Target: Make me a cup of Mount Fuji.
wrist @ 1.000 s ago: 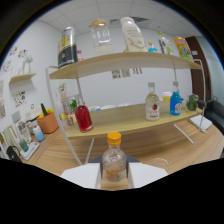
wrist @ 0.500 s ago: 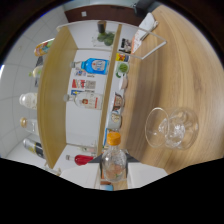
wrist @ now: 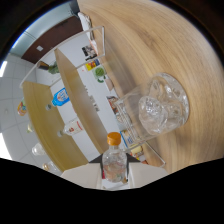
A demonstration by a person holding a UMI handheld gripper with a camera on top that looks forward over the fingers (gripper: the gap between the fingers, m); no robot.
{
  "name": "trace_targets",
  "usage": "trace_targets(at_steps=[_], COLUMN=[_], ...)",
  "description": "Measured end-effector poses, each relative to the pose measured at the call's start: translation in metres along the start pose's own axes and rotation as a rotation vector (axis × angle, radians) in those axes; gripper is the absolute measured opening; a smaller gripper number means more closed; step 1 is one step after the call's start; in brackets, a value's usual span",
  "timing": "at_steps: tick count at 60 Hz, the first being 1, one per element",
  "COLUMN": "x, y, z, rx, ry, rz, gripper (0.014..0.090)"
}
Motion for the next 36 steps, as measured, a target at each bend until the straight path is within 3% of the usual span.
trace_targets(at_steps=[11,25,36], x=[-0.016,-0.042,0.028], y=[0.018,0.069,0.088], z=[0.001,0.005,0.016], rx=[-0.024,-0.06,-0.147], ry=[0.029,0.106,0.249], rz=[-0.2,-1.043,-1.565], gripper=[0.0353,0.0355,0.0353])
